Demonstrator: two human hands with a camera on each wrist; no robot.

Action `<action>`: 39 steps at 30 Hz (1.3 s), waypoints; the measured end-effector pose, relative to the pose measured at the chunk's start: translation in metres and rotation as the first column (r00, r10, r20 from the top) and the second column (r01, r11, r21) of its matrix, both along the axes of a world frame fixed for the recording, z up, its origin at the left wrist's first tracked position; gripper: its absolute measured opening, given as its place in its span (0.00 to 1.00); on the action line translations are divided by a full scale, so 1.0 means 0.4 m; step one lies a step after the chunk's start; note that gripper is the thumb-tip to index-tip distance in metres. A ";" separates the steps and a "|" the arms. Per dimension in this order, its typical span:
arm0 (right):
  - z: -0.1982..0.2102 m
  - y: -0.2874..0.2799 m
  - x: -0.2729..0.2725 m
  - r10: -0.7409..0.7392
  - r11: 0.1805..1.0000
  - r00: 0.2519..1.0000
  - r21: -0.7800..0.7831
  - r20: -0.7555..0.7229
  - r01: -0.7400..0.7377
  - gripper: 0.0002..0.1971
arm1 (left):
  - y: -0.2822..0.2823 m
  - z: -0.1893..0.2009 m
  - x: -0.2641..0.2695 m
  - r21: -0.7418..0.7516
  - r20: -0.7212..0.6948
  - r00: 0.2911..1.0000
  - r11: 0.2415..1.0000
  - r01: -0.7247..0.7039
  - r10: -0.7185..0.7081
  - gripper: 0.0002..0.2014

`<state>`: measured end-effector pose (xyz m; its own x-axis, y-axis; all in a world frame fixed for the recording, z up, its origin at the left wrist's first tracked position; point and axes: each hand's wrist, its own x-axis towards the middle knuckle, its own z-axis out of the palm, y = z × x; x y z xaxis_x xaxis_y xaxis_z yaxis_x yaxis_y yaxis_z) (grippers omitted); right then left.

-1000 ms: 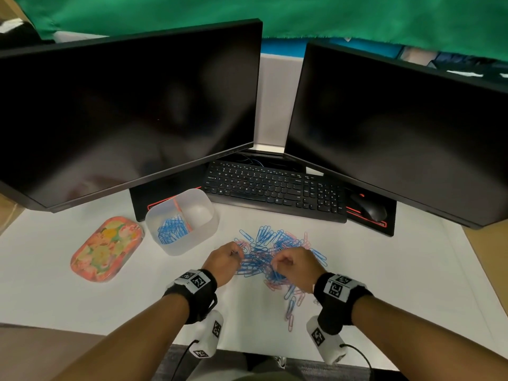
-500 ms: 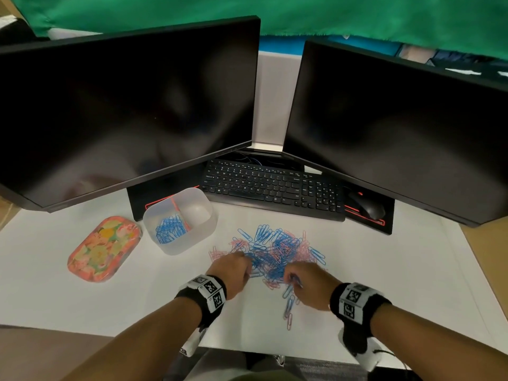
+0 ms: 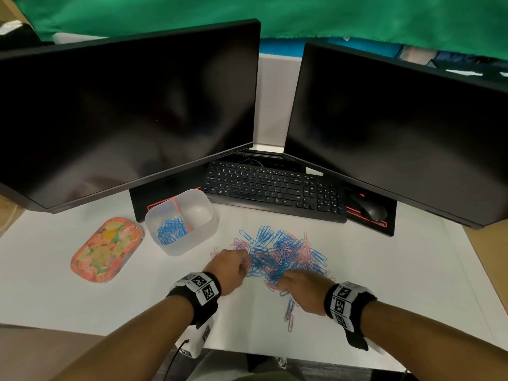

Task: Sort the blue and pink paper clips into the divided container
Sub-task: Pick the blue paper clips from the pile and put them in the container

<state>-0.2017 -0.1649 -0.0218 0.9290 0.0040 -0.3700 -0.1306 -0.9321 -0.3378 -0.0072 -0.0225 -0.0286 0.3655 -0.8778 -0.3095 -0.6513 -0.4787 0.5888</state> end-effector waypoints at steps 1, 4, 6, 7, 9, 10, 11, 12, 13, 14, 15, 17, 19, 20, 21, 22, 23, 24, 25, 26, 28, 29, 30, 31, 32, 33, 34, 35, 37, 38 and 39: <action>0.000 0.001 0.002 0.000 1.000 1.000 -0.007 -0.023 0.000 0.20 | 0.001 -0.001 0.002 -0.005 -0.006 1.000 1.000 -0.019 0.019 0.11; -0.005 0.000 0.005 0.004 1.000 0.999 -0.008 -0.054 -0.004 0.20 | 0.004 -0.005 0.012 0.003 -0.066 0.996 0.998 -0.063 0.063 0.14; -0.008 -0.002 0.005 0.011 1.000 0.998 -0.019 -0.062 -0.012 0.19 | 0.007 -0.005 0.017 0.026 -0.088 0.994 0.998 -0.059 0.061 0.15; -0.009 -0.002 0.006 0.012 1.000 0.998 -0.026 -0.064 -0.014 0.19 | 0.009 -0.005 0.019 0.034 -0.091 0.994 0.998 -0.051 0.054 0.16; -0.011 -0.001 0.005 0.006 0.999 0.997 -0.037 -0.071 -0.009 0.19 | 0.014 -0.006 0.021 0.042 -0.084 0.995 0.998 -0.044 0.048 0.15; -0.011 0.000 0.004 0.000 0.999 0.998 -0.035 -0.068 -0.003 0.18 | 0.016 -0.006 0.023 0.040 -0.076 0.996 0.998 -0.050 0.053 0.14; -0.011 0.000 0.003 -0.003 1.000 0.998 -0.027 -0.061 0.001 0.18 | 0.017 -0.006 0.025 0.038 -0.070 0.995 0.997 -0.061 0.064 0.12; -0.009 0.001 0.001 -0.004 1.000 0.998 -0.020 -0.056 0.003 0.18 | 0.019 -0.006 0.028 0.035 -0.068 0.995 0.996 -0.077 0.079 0.11; -0.009 0.001 -0.002 -0.005 1.000 0.999 -0.013 -0.051 0.004 0.18 | 0.020 -0.005 0.031 0.033 -0.067 0.993 0.995 -0.096 0.098 0.10; -0.009 0.002 -0.004 -0.006 1.000 0.999 -0.013 -0.044 0.005 0.18 | 0.022 -0.004 0.035 0.032 -0.066 0.991 0.993 -0.115 0.116 0.09; -0.010 0.002 -0.006 -0.006 1.000 0.999 -0.016 -0.036 0.006 0.18 | 0.025 -0.003 0.040 0.029 -0.062 0.989 0.991 -0.132 0.133 0.08; -0.014 0.003 -0.007 -0.002 0.999 1.000 -0.033 -0.012 0.001 0.16 | 0.029 0.000 0.050 0.036 -0.037 0.986 0.987 -0.159 0.160 0.07; -0.015 0.002 -0.005 0.014 0.999 1.000 -0.049 0.023 -0.013 0.14 | 0.035 0.009 0.060 0.069 0.030 0.988 0.985 -0.155 0.153 0.06; -0.016 0.000 -0.004 0.028 0.998 0.999 -0.050 0.035 -0.026 0.14 | 0.039 0.013 0.063 0.093 0.072 0.988 0.986 -0.142 0.135 0.06; -0.021 -0.002 -0.005 0.041 0.998 0.998 -0.045 0.046 -0.039 0.14 | 0.042 0.017 0.063 0.110 0.113 0.987 0.986 -0.122 0.110 0.08; -0.024 -0.003 -0.005 0.048 0.998 0.998 -0.036 0.051 -0.046 0.14 | 0.044 0.019 0.061 0.109 0.150 0.986 0.990 -0.092 0.075 0.10; -0.027 -0.004 -0.006 0.048 0.999 0.997 -0.023 0.064 -0.047 0.14 | 0.043 0.020 0.055 0.091 0.177 0.984 0.995 -0.048 0.032 0.12; -0.030 -0.003 -0.007 0.043 0.999 0.997 -0.009 0.068 -0.043 0.14 | 0.041 0.021 0.046 0.067 0.195 0.980 0.998 0.011 -0.024 0.12; -0.032 -0.003 -0.007 0.038 0.999 0.997 0.004 0.068 -0.038 0.14 | 0.036 0.020 0.036 0.057 0.214 0.972 0.995 0.085 -0.096 0.12; -0.030 -0.002 -0.006 0.030 0.999 0.998 0.014 0.060 -0.031 0.14 | 0.029 0.019 0.024 0.064 0.236 0.957 0.985 0.159 -0.170 0.12; -0.023 0.000 -0.003 0.016 1.000 0.999 0.007 0.052 -0.016 0.14 | 0.016 0.016 0.008 0.114 0.276 0.923 0.963 0.246 -0.268 0.13; -0.020 0.001 -0.002 0.013 1.000 0.999 0.003 0.047 -0.013 0.14 | 0.011 0.015 0.003 0.142 0.295 0.910 0.955 0.261 -0.292 0.12; -0.016 0.003 -0.001 0.011 1.000 0.999 0.002 0.043 -0.011 0.14 | 0.007 0.014 0.000 0.165 0.310 0.900 0.950 0.266 -0.306 0.12; -0.014 0.004 -0.001 0.008 1.000 0.999 0.002 0.039 -0.008 0.15 | 0.005 0.013 -0.001 0.183 0.321 0.894 0.946 0.267 -0.314 0.11; -0.011 0.005 -0.002 0.005 1.000 1.000 -0.004 0.029 -0.005 0.15 | 0.004 0.012 -0.003 0.199 0.324 0.891 0.943 0.265 -0.319 0.11; -0.011 0.006 -0.002 0.001 1.000 1.000 -0.006 0.023 -0.001 0.15 | 0.004 0.011 -0.004 0.210 0.325 0.890 0.942 0.263 -0.320 0.11; -0.011 0.007 -0.003 -0.004 1.000 1.000 -0.006 0.013 0.004 0.16 | 0.005 0.013 -0.004 0.219 0.324 0.890 0.941 0.259 -0.321 0.11; -0.013 0.007 -0.002 -0.008 1.000 1.000 -0.002 0.003 0.008 0.16 | 0.005 0.014 -0.005 0.226 0.322 0.891 0.940 0.256 -0.320 0.11; -0.012 0.008 -0.001 -0.009 1.000 1.000 -0.006 -0.013 0.009 0.16 | 0.004 0.020 -0.008 0.240 0.311 0.898 0.940 0.244 -0.312 0.10; -0.010 0.008 0.001 -0.007 1.000 1.000 -0.008 -0.019 0.007 0.16 | 0.004 0.022 -0.008 0.247 0.300 0.902 0.939 0.239 -0.309 0.09; -0.012 0.008 0.001 -0.004 1.000 1.000 -0.006 -0.022 0.004 0.17 | 0.003 0.023 -0.009 0.258 0.286 0.907 0.936 0.237 -0.309 0.09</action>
